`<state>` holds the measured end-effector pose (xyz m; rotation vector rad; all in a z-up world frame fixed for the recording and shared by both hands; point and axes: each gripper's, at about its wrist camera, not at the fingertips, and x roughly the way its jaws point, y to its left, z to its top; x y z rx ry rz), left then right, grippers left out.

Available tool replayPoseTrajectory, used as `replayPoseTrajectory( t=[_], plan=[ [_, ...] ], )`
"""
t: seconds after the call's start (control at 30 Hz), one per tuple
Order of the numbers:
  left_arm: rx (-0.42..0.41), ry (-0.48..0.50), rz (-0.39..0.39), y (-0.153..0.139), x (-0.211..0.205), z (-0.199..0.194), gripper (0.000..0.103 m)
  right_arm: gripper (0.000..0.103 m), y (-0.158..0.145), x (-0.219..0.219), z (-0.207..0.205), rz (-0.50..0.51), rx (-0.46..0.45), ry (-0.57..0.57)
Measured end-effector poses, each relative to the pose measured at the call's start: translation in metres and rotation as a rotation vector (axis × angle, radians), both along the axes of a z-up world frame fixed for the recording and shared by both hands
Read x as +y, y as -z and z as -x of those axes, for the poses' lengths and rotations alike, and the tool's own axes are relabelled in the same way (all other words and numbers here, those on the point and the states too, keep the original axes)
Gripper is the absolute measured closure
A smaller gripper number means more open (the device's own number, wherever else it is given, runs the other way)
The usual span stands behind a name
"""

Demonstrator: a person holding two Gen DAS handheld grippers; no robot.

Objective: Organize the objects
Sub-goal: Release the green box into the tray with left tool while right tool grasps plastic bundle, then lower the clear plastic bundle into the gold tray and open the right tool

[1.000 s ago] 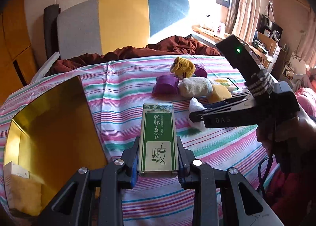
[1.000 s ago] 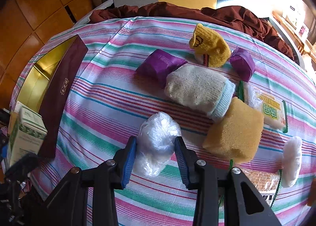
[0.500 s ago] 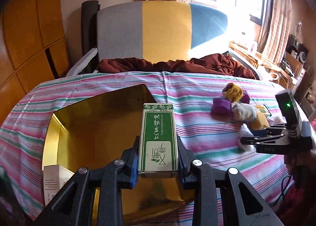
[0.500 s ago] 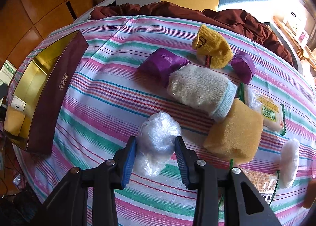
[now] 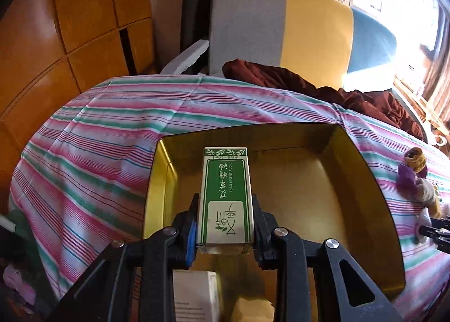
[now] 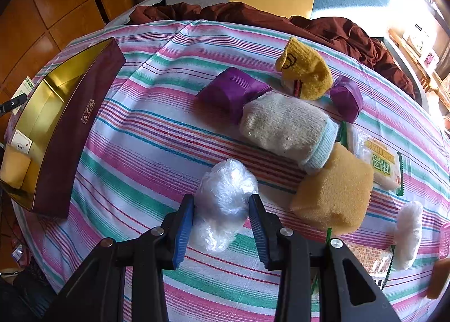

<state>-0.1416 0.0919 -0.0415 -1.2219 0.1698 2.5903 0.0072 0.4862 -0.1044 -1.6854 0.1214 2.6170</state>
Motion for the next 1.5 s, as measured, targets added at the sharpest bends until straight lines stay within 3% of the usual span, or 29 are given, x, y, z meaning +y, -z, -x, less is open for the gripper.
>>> replayPoseTrajectory(
  t=[0.27, 0.43, 0.53, 0.57, 0.97, 1.13, 1.5],
  plan=[
    [-0.068, -0.069, 0.048, 0.029, -0.015, 0.024, 0.072, 0.064, 0.001, -0.001, 0.002, -0.005, -0.002, -0.001],
    [-0.063, -0.089, 0.054, 0.033, -0.02, 0.018, 0.071, 0.064, 0.003, -0.001, 0.002, -0.004, -0.006, 0.001],
    [-0.058, -0.097, 0.05, 0.032, -0.022, 0.014, 0.063, 0.064, 0.004, -0.001, 0.002, -0.008, -0.01, 0.001],
    [-0.053, -0.101, 0.048, 0.031, -0.023, 0.012, 0.057, 0.064, 0.004, -0.001, 0.002, -0.01, -0.01, 0.002],
    [0.066, -0.116, -0.003, -0.007, -0.033, -0.044, 0.055, 0.065, 0.01, -0.019, 0.003, -0.081, -0.034, -0.024],
    [0.079, -0.106, -0.049, -0.016, -0.032, -0.07, 0.052, 0.066, 0.009, -0.022, 0.0, -0.095, -0.025, -0.005],
    [0.092, -0.083, -0.069, -0.019, -0.035, -0.099, 0.052, 0.067, -0.029, -0.06, -0.002, 0.007, 0.095, -0.013]
  ],
)
